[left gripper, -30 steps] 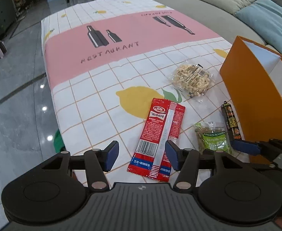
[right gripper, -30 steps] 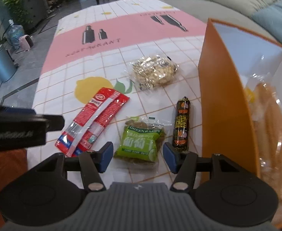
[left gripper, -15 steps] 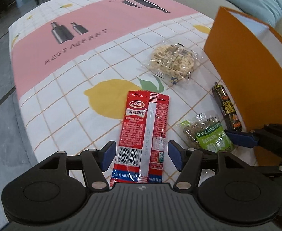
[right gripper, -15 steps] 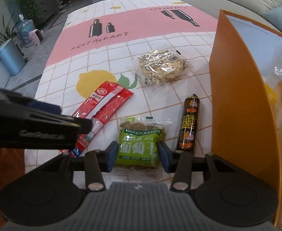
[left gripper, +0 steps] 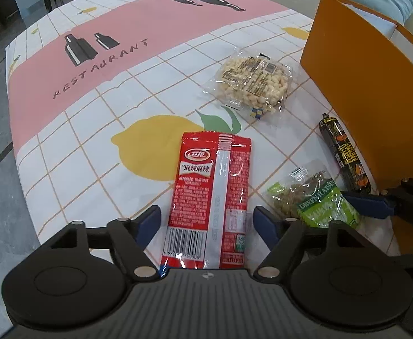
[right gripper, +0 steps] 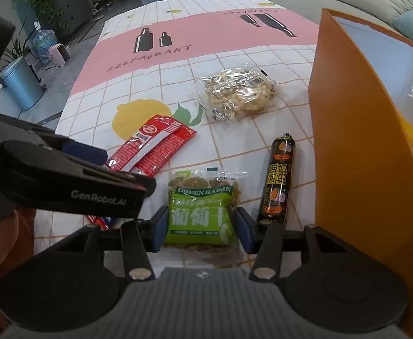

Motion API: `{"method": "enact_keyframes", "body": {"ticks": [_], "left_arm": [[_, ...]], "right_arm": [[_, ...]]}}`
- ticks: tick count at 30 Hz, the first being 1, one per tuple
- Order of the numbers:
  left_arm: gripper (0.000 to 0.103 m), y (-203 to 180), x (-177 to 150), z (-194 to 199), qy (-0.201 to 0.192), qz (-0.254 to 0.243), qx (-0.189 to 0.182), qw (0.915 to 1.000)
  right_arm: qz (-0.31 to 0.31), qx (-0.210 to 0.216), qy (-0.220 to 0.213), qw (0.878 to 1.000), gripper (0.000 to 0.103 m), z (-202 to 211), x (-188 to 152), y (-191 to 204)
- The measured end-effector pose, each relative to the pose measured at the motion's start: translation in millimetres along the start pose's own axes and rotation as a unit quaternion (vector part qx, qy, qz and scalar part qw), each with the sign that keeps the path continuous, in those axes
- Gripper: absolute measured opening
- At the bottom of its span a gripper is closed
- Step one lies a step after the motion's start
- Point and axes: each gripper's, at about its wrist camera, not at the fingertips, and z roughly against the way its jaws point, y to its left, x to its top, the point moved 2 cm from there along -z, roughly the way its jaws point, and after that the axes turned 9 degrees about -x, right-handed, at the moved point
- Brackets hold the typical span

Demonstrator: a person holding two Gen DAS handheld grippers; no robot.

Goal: Organize snacks
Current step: 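Grasp the red stick snack with the left gripper while the right grasps the green raisin bag, then carry both bags into the orange box and open both grippers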

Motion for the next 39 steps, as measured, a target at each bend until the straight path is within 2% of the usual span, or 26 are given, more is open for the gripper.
{"method": "enact_keyframes", "body": {"ticks": [4, 6, 8, 13, 15, 17, 20, 25, 33, 39], "left_arm": [[0.085, -1.2, 0.4, -0.6, -0.007, -0.001, -0.004, 1.0], [0.08, -1.7, 0.0, 0.2, -0.01, -0.003, -0.004, 0.9999], [0.065, -2.4, -0.1, 1.9, -0.014, -0.003, -0.003, 0.9999], [0.052, -4.7, -1.2, 4.3, -0.018, 0.004, 0.003, 0.9998], [0.045, -5.0, -1.5, 5.9, -0.018, 0.011, 0.005, 0.9998], [0.033, -4.4, -2.7, 7.9, -0.019, 0.02, 0.001, 0.9996], [0.028, -1.5, -4.9, 10.5, -0.018, 0.037, 0.001, 0.9992], [0.025, -6.4, -9.4, 24.2, -0.027, 0.037, 0.018, 0.9988], [0.025, -15.6, -13.3, 68.0, -0.066, 0.08, 0.004, 0.9946], [0.025, -28.2, -11.5, 108.4, -0.103, 0.103, -0.013, 0.9892]], "right_arm": [[0.002, -0.001, 0.0, 1.0, 0.049, -0.1, 0.1, 0.5], [0.005, -0.002, 0.0, 1.0, 0.049, -0.1, 0.1, 1.0], [0.012, -0.006, 0.0, 1.0, 0.049, -0.4, 0.5, 2.9], [0.017, -0.014, 0.006, 1.0, 0.049, -1.4, 2.6, 5.4], [0.016, -0.014, 0.01, 1.0, 0.048, -1.2, 3.1, 5.7], [0.013, -0.011, 0.016, 1.0, 0.047, 0.5, 3.6, 5.1], [0.012, -0.005, 0.021, 1.0, 0.045, 4.7, 1.8, 6.1], [0.018, -0.001, 0.014, 1.0, 0.045, 15.9, -1.1, 7.8], [0.014, 0.016, -0.02, 1.0, 0.045, 49.7, 1.5, 2.5], [0.019, 0.035, -0.064, 0.997, 0.045, 94.7, 6.1, -1.5]]}}
